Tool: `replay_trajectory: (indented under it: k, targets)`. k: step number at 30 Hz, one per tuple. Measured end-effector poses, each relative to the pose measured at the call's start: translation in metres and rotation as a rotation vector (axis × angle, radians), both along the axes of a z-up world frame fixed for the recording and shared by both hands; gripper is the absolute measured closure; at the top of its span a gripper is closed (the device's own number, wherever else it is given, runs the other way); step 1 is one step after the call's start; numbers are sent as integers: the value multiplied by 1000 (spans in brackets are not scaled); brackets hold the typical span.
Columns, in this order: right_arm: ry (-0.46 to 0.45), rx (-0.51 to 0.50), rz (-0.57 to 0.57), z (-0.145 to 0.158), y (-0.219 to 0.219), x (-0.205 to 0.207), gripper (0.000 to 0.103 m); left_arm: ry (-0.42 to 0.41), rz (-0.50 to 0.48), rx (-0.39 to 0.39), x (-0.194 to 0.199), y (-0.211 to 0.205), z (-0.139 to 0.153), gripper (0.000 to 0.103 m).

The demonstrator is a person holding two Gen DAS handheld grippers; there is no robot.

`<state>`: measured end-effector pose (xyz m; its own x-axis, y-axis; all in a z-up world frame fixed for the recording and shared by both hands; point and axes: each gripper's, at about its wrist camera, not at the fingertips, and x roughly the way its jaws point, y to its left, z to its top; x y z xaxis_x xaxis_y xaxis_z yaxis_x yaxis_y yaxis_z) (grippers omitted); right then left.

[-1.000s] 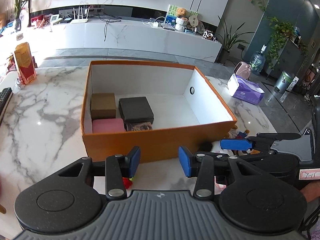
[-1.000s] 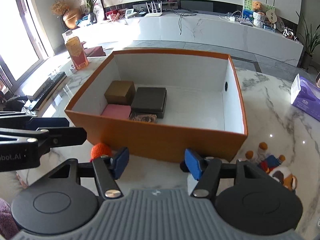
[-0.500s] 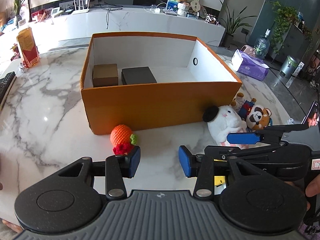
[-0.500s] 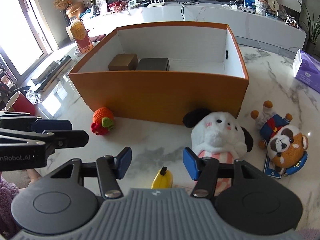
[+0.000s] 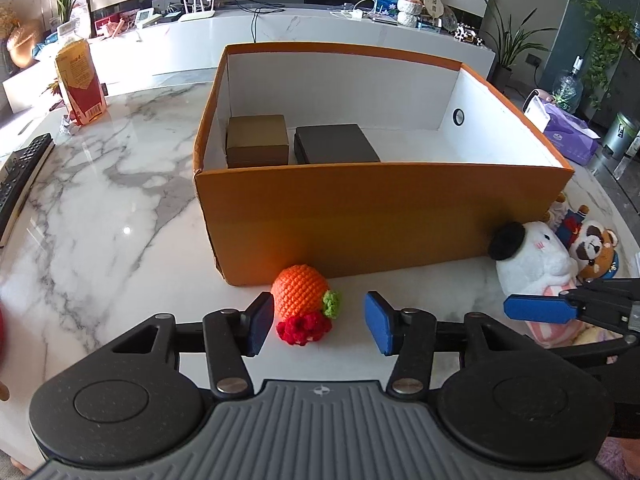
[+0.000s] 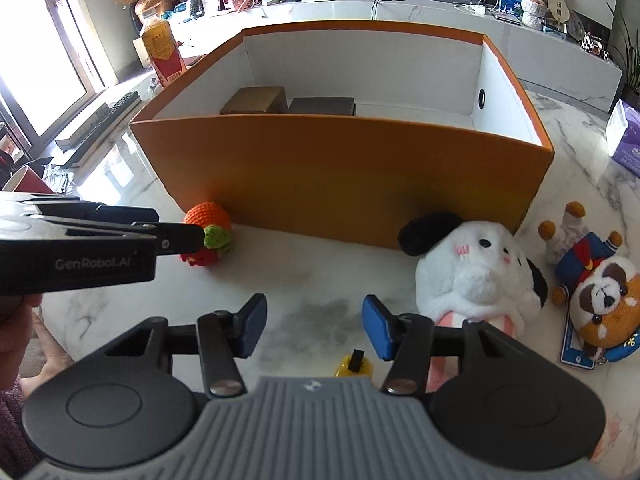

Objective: Organize objects
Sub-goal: 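Move left tool to orange crocheted fruit while right tool moves to white plush dog in striped cup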

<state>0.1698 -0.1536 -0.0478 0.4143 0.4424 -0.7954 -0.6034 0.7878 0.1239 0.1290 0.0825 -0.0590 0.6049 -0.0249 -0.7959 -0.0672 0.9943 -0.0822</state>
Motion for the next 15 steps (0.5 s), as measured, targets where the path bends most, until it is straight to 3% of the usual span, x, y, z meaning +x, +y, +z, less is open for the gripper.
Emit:
replay_trajectory:
  k: [9,11,15]
  targets:
    - [11,0,-23,-4,-2,9,47,57,14,-6,17,4,-17,43]
    - [11,-4,-20,-4,-1,9,47,59,27,-3,18,5,-19,51]
    - [14,-6,-19,-4,-3,9,47,62,31,-2,20,7,-20,52]
